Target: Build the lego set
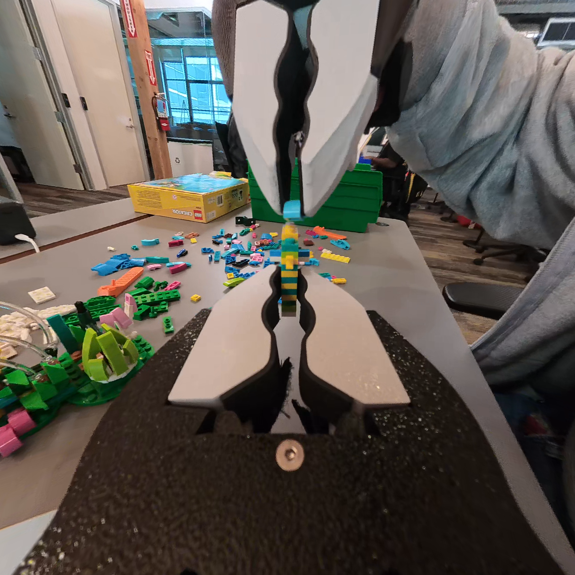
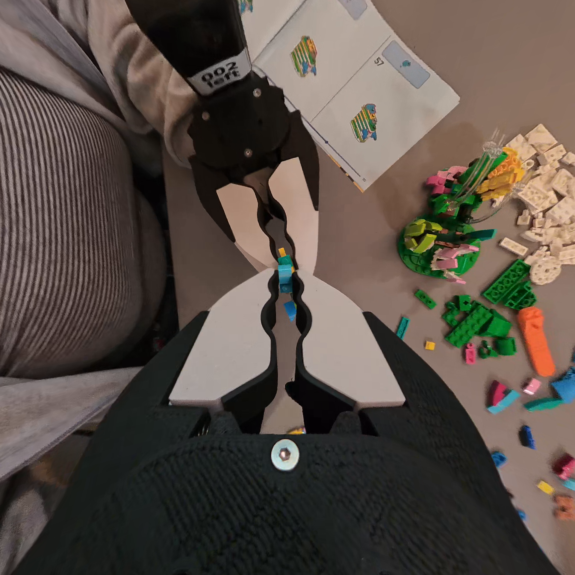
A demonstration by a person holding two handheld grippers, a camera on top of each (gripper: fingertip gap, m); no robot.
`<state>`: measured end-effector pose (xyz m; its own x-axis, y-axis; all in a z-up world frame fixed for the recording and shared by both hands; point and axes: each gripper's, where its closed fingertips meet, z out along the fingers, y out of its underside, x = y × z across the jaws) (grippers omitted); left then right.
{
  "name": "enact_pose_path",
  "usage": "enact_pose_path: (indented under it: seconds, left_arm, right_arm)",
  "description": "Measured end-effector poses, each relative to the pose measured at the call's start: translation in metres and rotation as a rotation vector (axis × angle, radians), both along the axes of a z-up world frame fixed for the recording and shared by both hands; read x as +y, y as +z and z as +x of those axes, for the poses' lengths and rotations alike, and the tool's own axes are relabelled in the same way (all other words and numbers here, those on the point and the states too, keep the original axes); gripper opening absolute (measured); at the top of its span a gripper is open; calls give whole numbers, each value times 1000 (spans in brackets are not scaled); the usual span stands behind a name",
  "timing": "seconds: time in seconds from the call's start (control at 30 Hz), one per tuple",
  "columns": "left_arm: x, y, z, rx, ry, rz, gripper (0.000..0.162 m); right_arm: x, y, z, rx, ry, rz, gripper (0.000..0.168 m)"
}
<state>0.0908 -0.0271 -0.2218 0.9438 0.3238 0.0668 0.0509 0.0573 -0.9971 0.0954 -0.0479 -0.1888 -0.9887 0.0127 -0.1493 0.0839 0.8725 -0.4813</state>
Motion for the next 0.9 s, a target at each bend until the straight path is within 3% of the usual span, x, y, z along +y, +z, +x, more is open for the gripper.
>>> enact_pose_path:
  seconds: [0.7, 0.9]
  left_arm:
    - [3, -8, 1, 114, 53, -119, 8]
    - [4, -8, 3, 180, 64, -149, 8]
  right_arm:
    - [1, -15, 6, 308, 176, 192, 7]
    - [1, -15, 10, 265, 191, 177, 7]
